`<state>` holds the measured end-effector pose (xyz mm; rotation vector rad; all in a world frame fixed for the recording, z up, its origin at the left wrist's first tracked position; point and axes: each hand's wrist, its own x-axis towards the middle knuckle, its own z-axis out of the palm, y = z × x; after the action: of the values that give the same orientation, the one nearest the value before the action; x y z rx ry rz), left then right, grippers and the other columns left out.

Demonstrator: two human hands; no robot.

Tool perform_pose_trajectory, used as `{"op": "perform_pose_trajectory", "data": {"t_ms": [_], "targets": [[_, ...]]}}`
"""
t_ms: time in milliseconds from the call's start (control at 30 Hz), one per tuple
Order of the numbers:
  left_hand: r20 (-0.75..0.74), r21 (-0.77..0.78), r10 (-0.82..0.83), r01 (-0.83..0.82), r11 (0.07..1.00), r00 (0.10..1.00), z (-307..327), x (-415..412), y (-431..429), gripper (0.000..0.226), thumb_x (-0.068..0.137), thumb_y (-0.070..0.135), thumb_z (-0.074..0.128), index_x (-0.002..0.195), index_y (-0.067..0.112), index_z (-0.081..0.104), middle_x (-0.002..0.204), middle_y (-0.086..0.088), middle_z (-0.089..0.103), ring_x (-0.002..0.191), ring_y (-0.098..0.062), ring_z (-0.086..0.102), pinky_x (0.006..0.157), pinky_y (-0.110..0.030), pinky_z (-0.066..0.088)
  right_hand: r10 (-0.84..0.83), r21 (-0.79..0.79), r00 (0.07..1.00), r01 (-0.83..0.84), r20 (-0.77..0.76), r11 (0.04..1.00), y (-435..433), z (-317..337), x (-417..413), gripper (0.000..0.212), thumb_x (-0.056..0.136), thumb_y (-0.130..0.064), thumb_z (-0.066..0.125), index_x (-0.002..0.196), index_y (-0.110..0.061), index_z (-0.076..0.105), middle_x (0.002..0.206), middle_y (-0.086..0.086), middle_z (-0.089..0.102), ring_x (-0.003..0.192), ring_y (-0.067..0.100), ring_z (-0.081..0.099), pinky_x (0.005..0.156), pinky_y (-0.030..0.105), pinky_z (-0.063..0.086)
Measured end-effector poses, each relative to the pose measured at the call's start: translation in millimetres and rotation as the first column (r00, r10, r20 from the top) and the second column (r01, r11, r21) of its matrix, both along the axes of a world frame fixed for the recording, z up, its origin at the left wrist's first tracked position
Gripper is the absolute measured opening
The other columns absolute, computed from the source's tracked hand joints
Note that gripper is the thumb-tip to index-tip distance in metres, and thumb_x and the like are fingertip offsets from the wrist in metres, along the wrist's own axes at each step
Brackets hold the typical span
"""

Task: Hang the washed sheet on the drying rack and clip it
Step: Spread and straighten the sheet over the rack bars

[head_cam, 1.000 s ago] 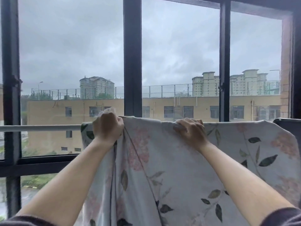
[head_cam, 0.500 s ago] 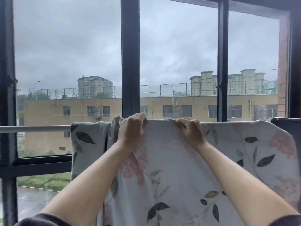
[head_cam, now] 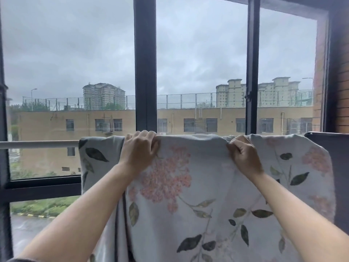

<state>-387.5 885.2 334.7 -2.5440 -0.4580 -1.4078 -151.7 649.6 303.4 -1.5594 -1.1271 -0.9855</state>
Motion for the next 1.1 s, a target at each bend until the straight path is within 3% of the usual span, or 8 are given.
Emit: {"op": "perform_pose_trajectory", "data": {"t_ms": [67, 167, 300, 400, 633, 867, 1000, 1100], "targets": [[0.018, 0.038, -0.026, 0.026, 0.999, 0.999, -3.6, -1.1, 4.0, 0.041, 0.095, 0.043, 0.033, 0.117, 0.023, 0.061, 0.105, 0.002, 0.065, 0.097, -0.023, 0.058, 0.087, -0.04, 0.035, -0.118, -0.126, 0.989, 0.129, 0.091, 0.984, 5.1, 1.4, -2.4, 0.03, 0.082, -0.036, 0.065, 0.062, -0.015, 0.06, 0.081, -0.008, 0.052, 0.086, 0.02, 0.05, 0.081, 0.036, 0.032], [0.026, 0.059, -0.061, 0.059, 0.997, 0.998, -4.2, -3.7, 6.6, 0.043, 0.094, 0.044, 0.035, 0.124, 0.027, 0.06, 0.106, 0.006, 0.065, 0.098, -0.021, 0.058, 0.084, -0.038, 0.033, -0.225, -0.154, 0.966, 0.244, 0.128, 0.958, 12.2, 15.3, -20.3, 0.039, 0.082, -0.054, 0.047, 0.067, -0.02, 0.055, 0.093, -0.011, 0.048, 0.094, 0.009, 0.044, 0.086, 0.032, 0.023], [0.019, 0.005, -0.127, 0.127, 0.992, 0.992, -2.5, -4.0, -1.9, 0.042, 0.093, 0.041, 0.038, 0.126, 0.027, 0.06, 0.11, 0.008, 0.065, 0.101, -0.02, 0.056, 0.09, -0.038, 0.032, -0.033, -0.4, 0.999, 0.041, 0.026, 0.915, 47.7, 49.0, -69.9, 0.046, 0.091, -0.058, 0.039, 0.118, -0.023, 0.055, 0.113, -0.009, 0.057, 0.102, 0.009, 0.049, 0.089, 0.032, 0.032], [0.01, -0.022, -0.138, 0.139, 0.99, 0.99, -2.6, -12.1, 3.1, 0.043, 0.093, 0.038, 0.035, 0.125, 0.024, 0.059, 0.118, 0.007, 0.064, 0.11, -0.018, 0.055, 0.096, -0.037, 0.032, -0.008, -0.591, 1.0, 0.002, -0.007, 0.807, 77.5, 56.4, -79.2, 0.034, 0.094, -0.054, 0.042, 0.112, -0.032, 0.061, 0.107, -0.007, 0.068, 0.099, 0.019, 0.061, 0.088, 0.04, 0.046], [0.09, -0.006, -0.033, 0.034, 0.999, 0.995, -11.8, -42.9, 22.3, 0.041, 0.091, 0.035, 0.032, 0.112, 0.015, 0.062, 0.107, -0.001, 0.066, 0.102, -0.024, 0.058, 0.093, -0.036, 0.036, -0.002, -0.183, 0.99, -0.025, -0.144, 0.983, 93.8, 52.6, -69.7, 0.015, 0.093, -0.011, 0.054, 0.084, -0.01, 0.067, 0.08, 0.005, 0.07, 0.075, 0.02, 0.061, 0.065, 0.027, 0.043], [0.136, -0.015, 0.051, -0.05, 0.999, 0.989, -7.5, -45.1, 24.9, 0.032, 0.094, 0.032, 0.035, 0.101, 0.015, 0.061, 0.1, -0.004, 0.067, 0.092, -0.027, 0.06, 0.086, -0.039, 0.04, 0.187, 0.386, 0.794, 0.065, -0.579, 0.92, 78.0, 63.7, -61.0, 0.035, 0.089, 0.003, 0.036, 0.102, -0.002, 0.067, 0.103, 0.016, 0.068, 0.096, 0.027, 0.06, 0.081, 0.028, 0.047], [0.13, 0.001, 0.094, -0.095, 0.996, 0.987, -5.4, -37.7, 30.4, 0.022, 0.096, 0.03, 0.049, 0.092, 0.017, 0.066, 0.092, -0.003, 0.069, 0.086, -0.028, 0.059, 0.08, -0.039, 0.034, 0.051, 0.019, 0.918, -0.048, -0.394, 0.999, 75.4, 64.7, -70.9, 0.015, 0.097, -0.019, 0.046, 0.099, -0.018, 0.061, 0.091, 0.001, 0.063, 0.093, 0.023, 0.06, 0.085, 0.038, 0.048], [0.198, -0.076, 0.091, -0.078, 0.994, 0.976, 3.7, -35.8, 27.9, 0.018, 0.094, 0.025, 0.056, 0.085, 0.017, 0.07, 0.079, -0.001, 0.071, 0.076, -0.026, 0.062, 0.079, -0.037, 0.035, 0.111, -0.39, 0.95, -0.223, -0.29, 0.894, 79.0, 64.1, -79.1, 0.046, 0.089, -0.056, 0.05, 0.124, -0.026, 0.052, 0.106, -0.006, 0.062, 0.096, 0.01, 0.056, 0.086, 0.036, 0.048]]}}
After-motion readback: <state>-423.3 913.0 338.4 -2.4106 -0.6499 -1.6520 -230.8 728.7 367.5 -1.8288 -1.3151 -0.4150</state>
